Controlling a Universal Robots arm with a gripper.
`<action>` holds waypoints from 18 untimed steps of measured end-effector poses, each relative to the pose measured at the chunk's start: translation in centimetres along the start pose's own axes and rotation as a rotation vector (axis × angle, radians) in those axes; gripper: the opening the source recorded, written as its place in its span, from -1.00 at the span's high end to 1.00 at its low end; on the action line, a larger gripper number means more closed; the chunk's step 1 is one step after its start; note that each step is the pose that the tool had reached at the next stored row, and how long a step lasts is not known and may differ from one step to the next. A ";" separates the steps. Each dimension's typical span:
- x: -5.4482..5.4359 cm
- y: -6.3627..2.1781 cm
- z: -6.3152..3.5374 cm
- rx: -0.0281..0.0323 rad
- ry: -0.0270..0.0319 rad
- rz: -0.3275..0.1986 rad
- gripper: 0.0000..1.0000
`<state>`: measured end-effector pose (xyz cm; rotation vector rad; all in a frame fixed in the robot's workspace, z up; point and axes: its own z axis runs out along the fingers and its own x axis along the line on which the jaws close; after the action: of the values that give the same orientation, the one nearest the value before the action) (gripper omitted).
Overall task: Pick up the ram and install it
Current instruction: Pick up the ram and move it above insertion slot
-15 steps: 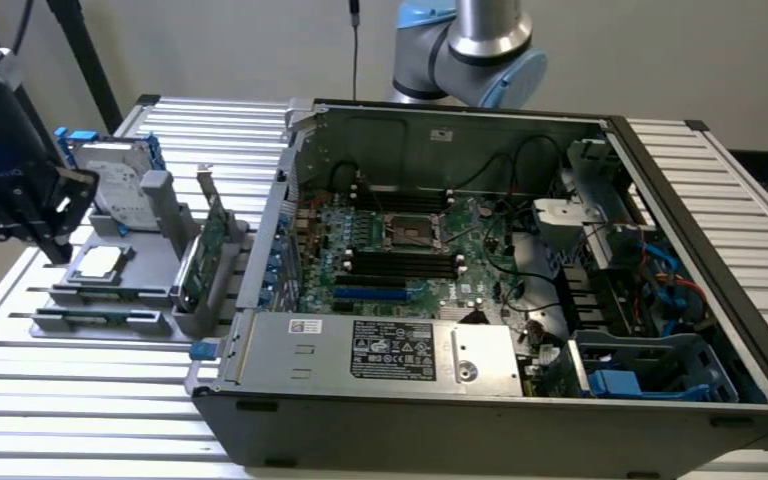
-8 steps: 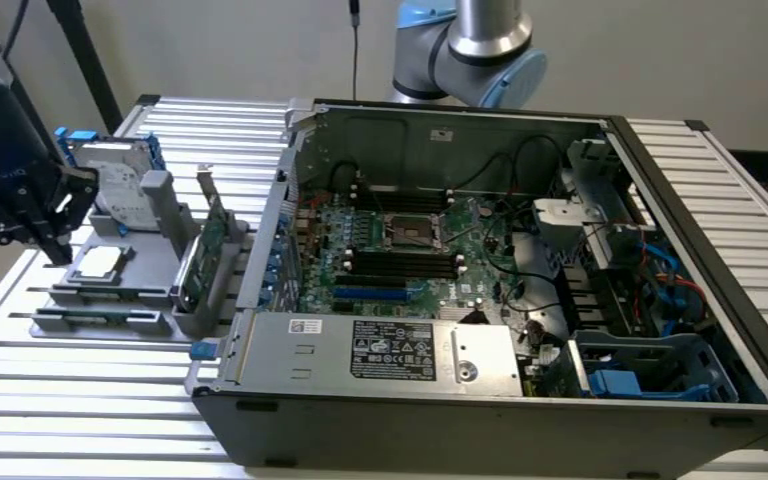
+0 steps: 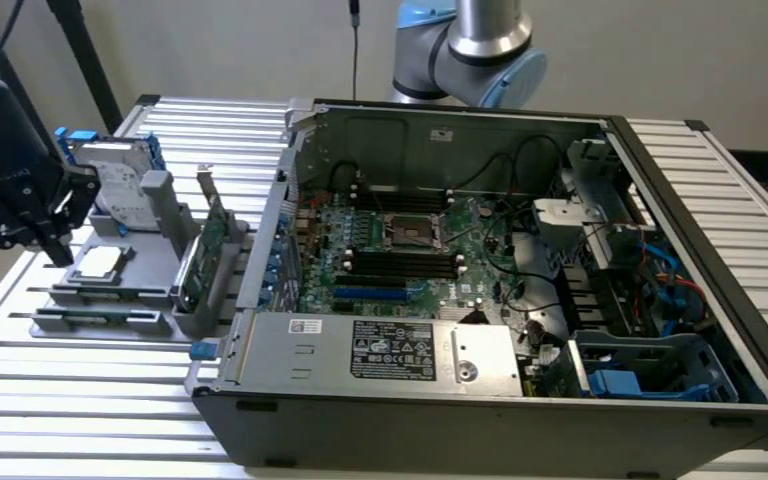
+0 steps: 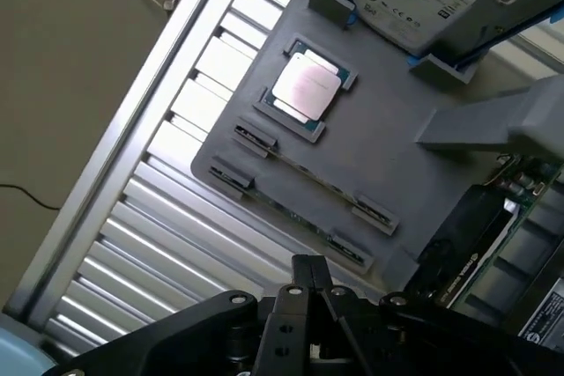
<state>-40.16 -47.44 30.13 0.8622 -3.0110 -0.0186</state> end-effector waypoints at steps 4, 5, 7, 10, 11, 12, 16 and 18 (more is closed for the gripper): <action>0.0 0.00 0.10 0.0004 0.0010 -0.072 0.79; 0.0 0.00 0.13 0.0005 0.0012 -0.090 0.79; 0.0 0.00 0.18 0.0007 0.0018 -0.127 0.79; 0.0 0.00 0.25 0.0011 0.0025 -0.181 0.79; 0.0 0.00 0.28 0.0011 0.0027 -0.199 0.79; 0.0 -0.01 0.30 0.0013 0.0030 -0.219 0.79; 0.0 0.00 0.40 0.0017 0.0041 -0.291 0.79; 0.0 -0.01 0.45 0.0019 0.0046 -0.327 0.79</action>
<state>-40.17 -47.44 29.68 1.3405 -2.8286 -0.0160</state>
